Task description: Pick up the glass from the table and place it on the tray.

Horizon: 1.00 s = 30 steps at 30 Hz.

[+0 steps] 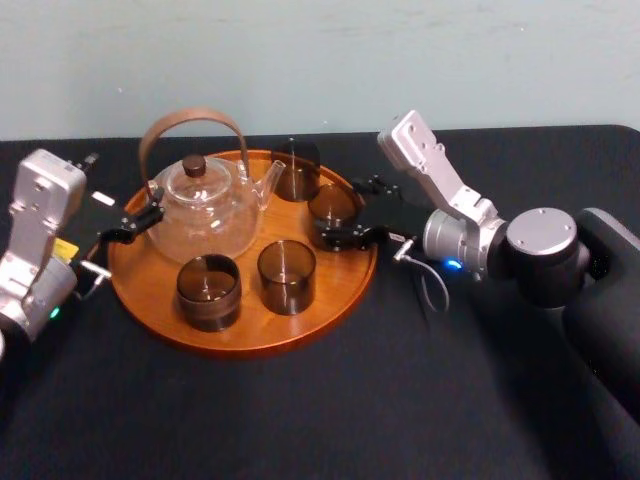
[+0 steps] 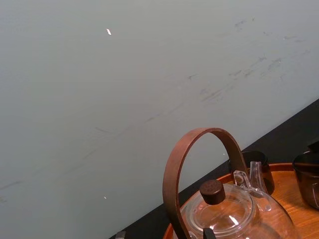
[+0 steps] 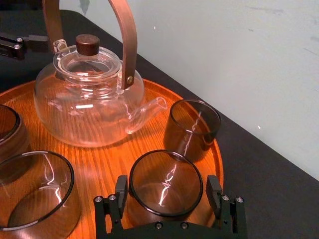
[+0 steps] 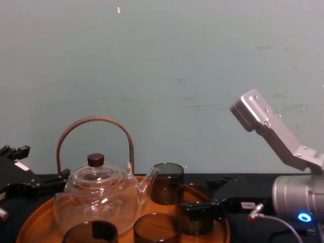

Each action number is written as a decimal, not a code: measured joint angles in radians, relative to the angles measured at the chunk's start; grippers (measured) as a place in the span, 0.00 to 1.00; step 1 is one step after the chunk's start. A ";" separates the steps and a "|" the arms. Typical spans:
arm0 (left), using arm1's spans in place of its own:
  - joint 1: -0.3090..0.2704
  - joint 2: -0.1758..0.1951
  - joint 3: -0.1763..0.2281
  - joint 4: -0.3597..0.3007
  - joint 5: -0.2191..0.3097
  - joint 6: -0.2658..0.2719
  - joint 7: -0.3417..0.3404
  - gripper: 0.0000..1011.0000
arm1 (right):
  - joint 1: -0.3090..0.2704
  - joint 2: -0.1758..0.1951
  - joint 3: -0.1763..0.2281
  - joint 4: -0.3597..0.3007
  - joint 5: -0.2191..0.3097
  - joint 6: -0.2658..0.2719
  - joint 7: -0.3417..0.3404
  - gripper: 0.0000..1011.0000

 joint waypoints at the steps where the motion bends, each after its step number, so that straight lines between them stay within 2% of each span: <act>1: 0.000 0.000 0.000 0.000 0.000 0.000 0.000 1.00 | -0.004 0.004 0.001 -0.009 0.000 0.005 0.000 0.99; 9: 0.000 0.000 0.000 0.000 0.000 0.000 0.000 1.00 | -0.046 0.055 0.005 -0.100 0.004 0.047 0.004 0.99; 20: 0.000 0.000 0.000 0.000 0.000 0.000 0.000 1.00 | -0.109 0.112 0.035 -0.215 0.025 0.058 -0.011 0.99; 24: 0.000 0.000 0.000 0.000 0.000 0.000 0.000 1.00 | -0.154 0.144 0.060 -0.290 0.048 0.055 -0.018 0.99; 27: 0.000 0.000 0.000 0.000 0.000 0.000 0.000 1.00 | -0.177 0.158 0.073 -0.323 0.056 0.053 -0.028 0.99; 28: 0.000 0.000 0.000 0.000 0.000 0.000 0.000 1.00 | -0.202 0.175 0.092 -0.357 0.065 0.055 -0.045 0.99; 30: 0.000 0.000 0.000 0.000 0.000 0.000 0.000 1.00 | -0.220 0.187 0.107 -0.379 0.070 0.057 -0.059 0.99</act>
